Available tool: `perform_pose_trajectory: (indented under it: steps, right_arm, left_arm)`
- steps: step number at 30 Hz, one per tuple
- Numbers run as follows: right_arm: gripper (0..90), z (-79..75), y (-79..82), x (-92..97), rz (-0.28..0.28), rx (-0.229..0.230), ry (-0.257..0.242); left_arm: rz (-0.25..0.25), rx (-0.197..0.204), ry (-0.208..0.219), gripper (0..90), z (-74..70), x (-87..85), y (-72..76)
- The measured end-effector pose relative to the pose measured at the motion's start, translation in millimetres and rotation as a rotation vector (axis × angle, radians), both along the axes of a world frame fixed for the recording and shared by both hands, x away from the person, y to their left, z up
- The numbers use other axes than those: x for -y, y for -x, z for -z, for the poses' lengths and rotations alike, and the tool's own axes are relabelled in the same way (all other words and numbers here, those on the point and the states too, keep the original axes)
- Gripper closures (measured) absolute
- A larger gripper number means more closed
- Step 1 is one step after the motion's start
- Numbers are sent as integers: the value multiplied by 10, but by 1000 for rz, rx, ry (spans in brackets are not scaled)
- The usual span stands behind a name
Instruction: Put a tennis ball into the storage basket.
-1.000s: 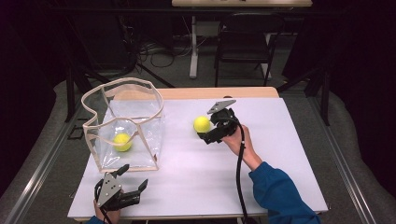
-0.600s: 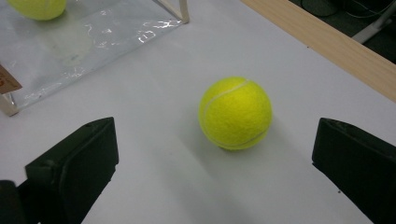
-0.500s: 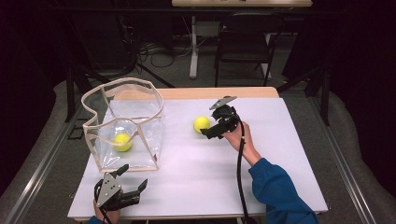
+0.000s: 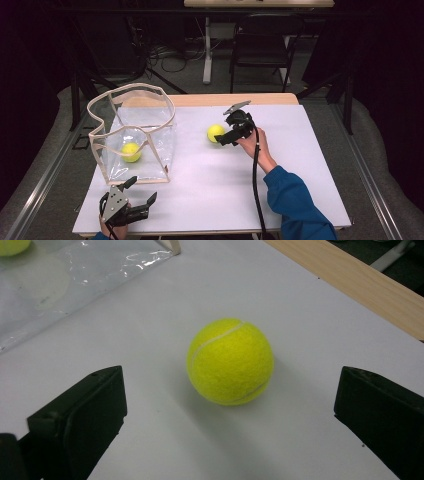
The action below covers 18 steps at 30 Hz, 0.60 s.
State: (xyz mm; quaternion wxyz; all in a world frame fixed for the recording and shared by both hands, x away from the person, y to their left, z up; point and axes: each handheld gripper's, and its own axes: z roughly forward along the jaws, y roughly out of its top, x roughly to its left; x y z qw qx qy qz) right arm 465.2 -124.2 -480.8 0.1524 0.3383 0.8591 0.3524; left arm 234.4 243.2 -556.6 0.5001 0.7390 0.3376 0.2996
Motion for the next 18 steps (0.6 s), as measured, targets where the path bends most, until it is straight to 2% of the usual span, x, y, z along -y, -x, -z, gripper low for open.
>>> perform_pose_trajectory:
  steps: [5,9,11,14,16,18]
  right_arm:
    - [0,22,-36,-52,-4,11,25]
    - [0,54,-66,-127,-17,1,51]
    - [0,55,-105,-150,-21,-22,41]
    - [0,40,-162,-178,-12,-26,33]
    - [0,50,-185,-205,-1,-12,47]
    - [0,89,-211,-234,1,-24,52]
  left_arm:
    - [1,3,-6,159,-7,14,3]
    - [1,2,-2,159,0,20,-9]
    - [1,2,-7,159,-4,18,-6]
    - [1,3,-6,159,-8,12,0]
    - [2,2,-2,160,-8,10,0]
    - [4,2,-3,160,-8,11,-2]
